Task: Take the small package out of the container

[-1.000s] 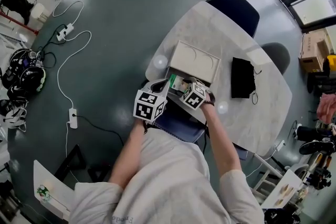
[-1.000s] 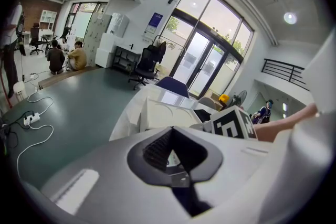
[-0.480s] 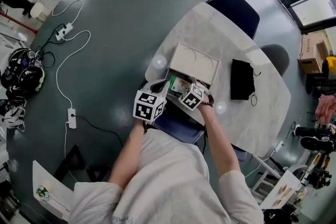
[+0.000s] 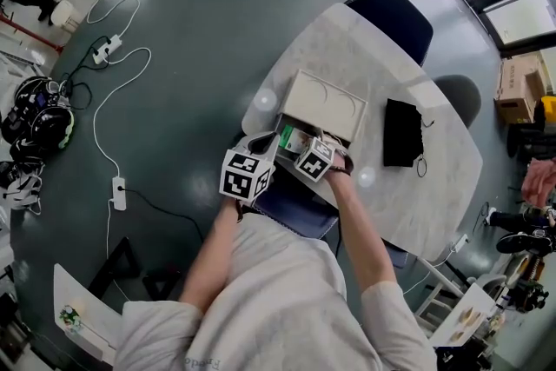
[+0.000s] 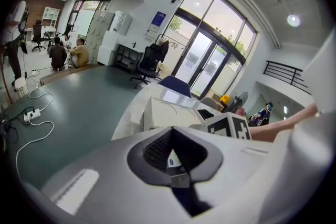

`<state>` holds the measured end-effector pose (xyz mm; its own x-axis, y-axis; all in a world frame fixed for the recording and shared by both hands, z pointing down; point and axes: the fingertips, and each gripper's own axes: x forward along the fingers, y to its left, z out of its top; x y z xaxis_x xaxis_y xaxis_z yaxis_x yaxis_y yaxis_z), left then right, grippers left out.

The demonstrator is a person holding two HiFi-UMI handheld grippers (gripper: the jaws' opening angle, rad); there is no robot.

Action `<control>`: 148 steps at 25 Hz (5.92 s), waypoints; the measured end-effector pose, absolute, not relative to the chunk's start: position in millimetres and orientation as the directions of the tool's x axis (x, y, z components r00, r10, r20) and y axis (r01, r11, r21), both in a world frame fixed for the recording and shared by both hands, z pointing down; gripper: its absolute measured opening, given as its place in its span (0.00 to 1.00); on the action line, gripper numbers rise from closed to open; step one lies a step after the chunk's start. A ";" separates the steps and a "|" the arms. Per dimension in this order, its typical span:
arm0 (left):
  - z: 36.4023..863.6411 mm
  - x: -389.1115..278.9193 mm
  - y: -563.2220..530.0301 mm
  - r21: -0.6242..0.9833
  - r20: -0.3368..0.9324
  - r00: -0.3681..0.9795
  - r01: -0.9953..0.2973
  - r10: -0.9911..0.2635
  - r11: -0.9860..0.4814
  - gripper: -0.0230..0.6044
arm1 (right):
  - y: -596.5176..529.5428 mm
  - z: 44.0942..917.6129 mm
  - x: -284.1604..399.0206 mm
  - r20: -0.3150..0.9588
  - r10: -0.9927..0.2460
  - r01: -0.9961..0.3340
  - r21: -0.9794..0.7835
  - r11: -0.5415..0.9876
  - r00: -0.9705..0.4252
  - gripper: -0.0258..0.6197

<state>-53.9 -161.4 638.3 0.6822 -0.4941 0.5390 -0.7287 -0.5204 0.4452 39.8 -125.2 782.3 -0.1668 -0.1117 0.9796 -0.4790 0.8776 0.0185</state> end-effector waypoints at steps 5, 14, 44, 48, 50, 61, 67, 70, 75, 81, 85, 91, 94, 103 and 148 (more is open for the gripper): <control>639.6 -52.6 -161.8 0.448 0.539 0.682 -0.729 -0.495 -0.517 0.12 | -123.5 784.9 38.9 0.982 -0.078 -0.480 -0.014 0.877 -0.170 0.55; 641.1 -55.2 -166.6 0.449 0.539 0.678 -0.734 -0.500 -0.510 0.12 | -123.5 785.5 38.5 0.985 -0.061 -0.480 -0.024 0.877 -0.162 0.55; 639.6 -74.1 -151.1 0.422 0.545 0.663 -0.745 -0.512 -0.516 0.12 | -131.8 761.2 40.2 0.946 -0.249 -0.524 0.107 0.845 -0.209 0.55; 636.6 -75.5 -147.9 0.417 0.543 0.664 -0.745 -0.514 -0.521 0.12 | -133.1 756.1 38.2 0.941 -0.272 -0.534 0.127 0.836 -0.203 0.55; 636.2 -74.4 -147.2 0.415 0.542 0.665 -0.744 -0.514 -0.524 0.12 | -133.6 755.5 39.2 0.938 -0.284 -0.536 0.137 0.833 -0.201 0.55; 629.9 -72.8 -141.4 0.378 0.548 0.660 -0.743 -0.514 -0.552 0.12 | -135.7 731.8 32.5 0.915 -0.335 -0.562 0.159 0.812 -0.226 0.55; 627.2 -68.7 -141.0 0.359 0.551 0.661 -0.739 -0.509 -0.571 0.12 | -136.6 718.5 27.1 0.897 -0.364 -0.571 0.168 0.804 -0.249 0.55; 626.3 -65.9 -139.6 0.352 0.552 0.662 -0.736 -0.507 -0.578 0.12 | -137.4 711.8 28.3 0.888 -0.380 -0.583 0.170 0.795 -0.259 0.55; 625.8 -63.4 -136.9 0.340 0.557 0.661 -0.733 -0.502 -0.589 0.12 | -139.6 694.1 28.8 0.863 -0.425 -0.612 0.186 0.769 -0.272 0.55; 625.9 -61.0 -135.8 0.326 0.563 0.660 -0.731 -0.498 -0.599 0.12 | -138.2 673.7 25.7 0.824 -0.488 -0.653 0.203 0.729 -0.288 0.55; 625.4 -59.5 -136.1 0.315 0.564 0.658 -0.730 -0.499 -0.607 0.12 | -138.5 663.8 24.5 0.796 -0.528 -0.690 0.203 0.695 -0.298 0.55; 626.1 -54.4 -134.3 0.310 0.570 0.662 -0.722 -0.487 -0.618 0.12 | -137.2 651.3 25.7 0.751 -0.581 -0.754 0.173 0.634 -0.316 0.55; 626.1 -55.0 -133.1 0.308 0.572 0.661 -0.722 -0.486 -0.620 0.12 | -134.7 647.6 24.2 0.728 -0.605 -0.784 0.153 0.602 -0.323 0.55; 629.9 -56.3 -129.5 0.308 0.582 0.657 -0.724 -0.480 -0.618 0.12 | -130.6 639.6 25.6 0.661 -0.676 -0.852 0.106 0.512 -0.324 0.55; 638.1 -43.5 -128.1 0.293 0.596 0.663 -0.705 -0.453 -0.646 0.12 | -118.0 638.3 33.0 0.571 -0.754 -0.942 -0.129 0.310 -0.326 0.55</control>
<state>-43.5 -128.1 638.1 0.6631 -0.4533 0.5956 -0.7048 -0.6461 0.2930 33.0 -118.0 638.3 -0.3263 -0.7535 0.5707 -0.9419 0.3105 -0.1285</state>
